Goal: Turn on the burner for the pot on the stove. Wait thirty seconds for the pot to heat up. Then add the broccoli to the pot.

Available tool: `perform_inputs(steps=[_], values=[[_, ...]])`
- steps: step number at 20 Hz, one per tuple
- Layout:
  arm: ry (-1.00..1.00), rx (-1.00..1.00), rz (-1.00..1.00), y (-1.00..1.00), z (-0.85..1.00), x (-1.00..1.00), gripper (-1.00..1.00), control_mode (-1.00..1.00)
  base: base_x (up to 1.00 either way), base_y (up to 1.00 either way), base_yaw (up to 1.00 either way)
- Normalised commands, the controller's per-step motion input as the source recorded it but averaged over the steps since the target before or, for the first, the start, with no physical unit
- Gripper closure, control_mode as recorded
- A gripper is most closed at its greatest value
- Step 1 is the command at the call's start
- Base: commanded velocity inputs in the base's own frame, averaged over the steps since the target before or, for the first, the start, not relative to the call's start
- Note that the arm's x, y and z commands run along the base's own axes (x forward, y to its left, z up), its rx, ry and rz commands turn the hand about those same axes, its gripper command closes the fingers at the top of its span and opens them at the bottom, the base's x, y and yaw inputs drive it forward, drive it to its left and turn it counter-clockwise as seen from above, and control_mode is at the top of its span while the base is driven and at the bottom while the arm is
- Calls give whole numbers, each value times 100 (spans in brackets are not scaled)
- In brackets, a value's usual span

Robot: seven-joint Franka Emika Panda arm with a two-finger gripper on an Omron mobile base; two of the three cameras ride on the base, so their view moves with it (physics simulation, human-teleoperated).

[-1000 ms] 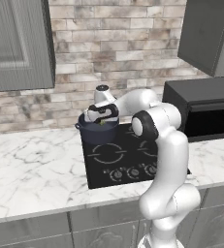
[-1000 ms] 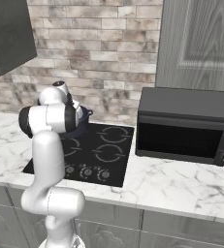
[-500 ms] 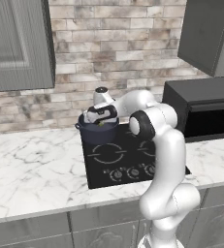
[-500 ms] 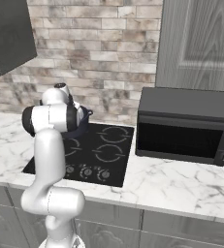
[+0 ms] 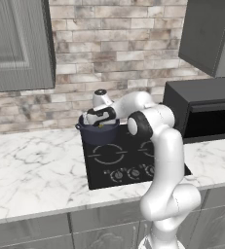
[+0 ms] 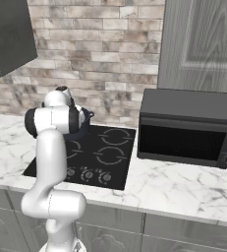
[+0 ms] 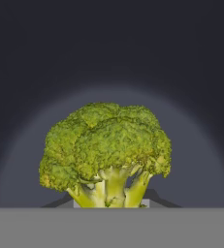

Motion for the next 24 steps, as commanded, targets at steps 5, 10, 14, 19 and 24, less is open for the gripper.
perform_inputs(steps=[5, 10, 14, 19, 24], values=[[0, 0, 0, 4, -8, 11, 100, -100, 0, 0, 0], [0, 0, 0, 0, -7, 9, 100, -100, 0, 0, 0], [0, 0, 0, 2, -9, 8, 100, -100, 0, 0, 0], [0, -2, 0, 0, -10, 9, 100, -100, 0, 0, 0], [0, -2, 0, 0, -8, 9, -100, -100, 0, 0, 0]])
